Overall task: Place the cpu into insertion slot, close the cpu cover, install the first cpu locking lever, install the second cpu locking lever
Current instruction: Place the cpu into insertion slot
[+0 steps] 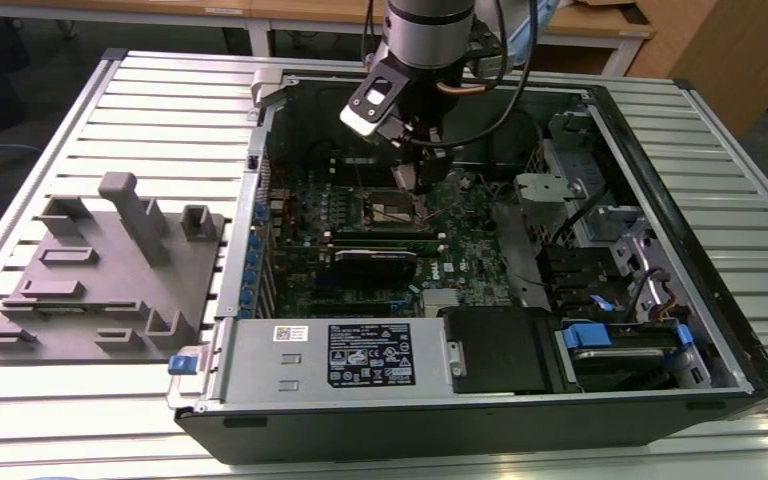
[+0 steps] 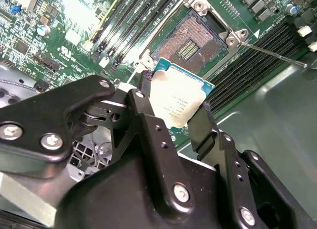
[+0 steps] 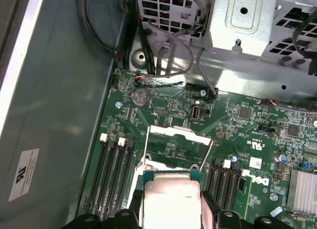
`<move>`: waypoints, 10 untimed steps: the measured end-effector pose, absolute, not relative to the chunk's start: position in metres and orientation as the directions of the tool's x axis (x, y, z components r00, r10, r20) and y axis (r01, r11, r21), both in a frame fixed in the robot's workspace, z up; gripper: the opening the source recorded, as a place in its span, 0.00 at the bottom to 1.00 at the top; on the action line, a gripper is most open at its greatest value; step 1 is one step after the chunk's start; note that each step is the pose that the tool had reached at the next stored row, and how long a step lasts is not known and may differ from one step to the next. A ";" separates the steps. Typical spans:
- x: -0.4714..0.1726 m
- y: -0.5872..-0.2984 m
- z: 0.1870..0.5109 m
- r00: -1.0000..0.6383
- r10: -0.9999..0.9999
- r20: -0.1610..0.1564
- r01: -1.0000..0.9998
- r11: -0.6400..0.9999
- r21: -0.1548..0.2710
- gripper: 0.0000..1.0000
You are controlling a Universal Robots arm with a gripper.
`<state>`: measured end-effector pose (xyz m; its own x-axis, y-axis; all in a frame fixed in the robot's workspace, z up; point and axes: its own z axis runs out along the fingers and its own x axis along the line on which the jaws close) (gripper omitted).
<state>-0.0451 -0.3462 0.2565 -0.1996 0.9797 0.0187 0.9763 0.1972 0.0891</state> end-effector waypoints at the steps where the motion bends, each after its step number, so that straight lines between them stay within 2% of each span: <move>1: -0.045 -0.346 0.256 -0.200 0.980 0.019 0.976 0.197 0.089 0.54; 10: -0.045 -0.346 0.256 -0.107 0.994 0.019 0.991 0.105 0.089 0.54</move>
